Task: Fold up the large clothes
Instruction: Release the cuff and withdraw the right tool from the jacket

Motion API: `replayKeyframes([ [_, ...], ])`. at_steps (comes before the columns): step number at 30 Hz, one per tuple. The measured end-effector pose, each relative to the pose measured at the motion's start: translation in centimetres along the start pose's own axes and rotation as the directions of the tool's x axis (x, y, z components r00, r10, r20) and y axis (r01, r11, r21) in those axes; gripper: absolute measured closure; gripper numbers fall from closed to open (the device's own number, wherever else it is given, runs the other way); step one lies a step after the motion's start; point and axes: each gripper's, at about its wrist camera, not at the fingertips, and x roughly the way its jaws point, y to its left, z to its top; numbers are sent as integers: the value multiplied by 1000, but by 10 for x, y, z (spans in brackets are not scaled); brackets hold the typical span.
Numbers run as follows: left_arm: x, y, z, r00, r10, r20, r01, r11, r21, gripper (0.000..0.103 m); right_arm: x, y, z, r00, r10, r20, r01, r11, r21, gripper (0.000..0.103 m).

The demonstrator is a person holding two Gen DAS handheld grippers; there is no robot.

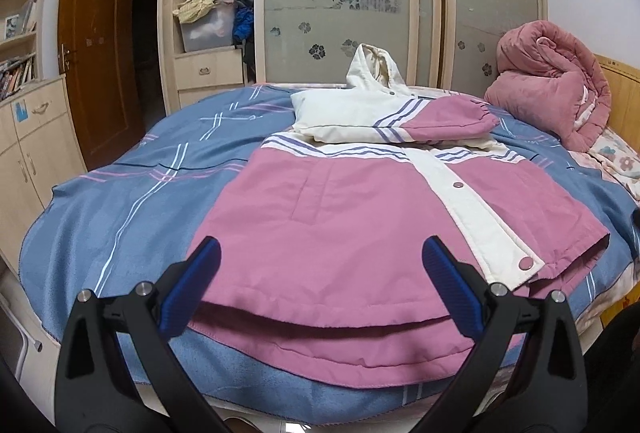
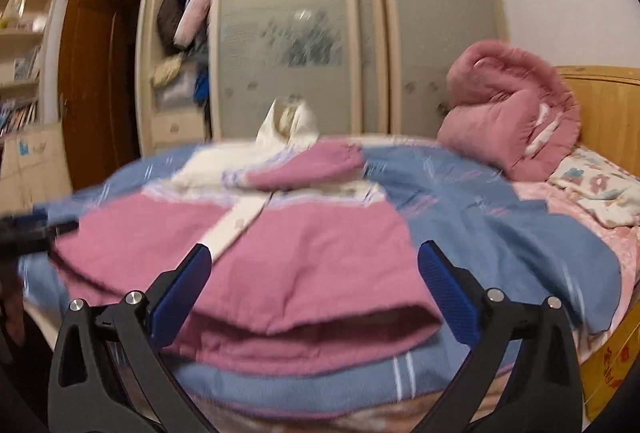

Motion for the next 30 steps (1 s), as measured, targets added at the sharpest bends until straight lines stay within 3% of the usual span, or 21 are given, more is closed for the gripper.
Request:
replayKeyframes([
  [3,-3,-9,-2,1000,10,7,-10,999,40,2,-1,4,0,1000,-11,29,12,999,-30,1],
  [15,-3,-21,-5,1000,10,14,-11,997,77,2,-5,14,-4,1000,16,17,-15,999,-41,1],
  [30,-6,-18,-5,1000,4,14,-5,998,66,2,0,16,-5,1000,20,6,-20,999,-36,1],
])
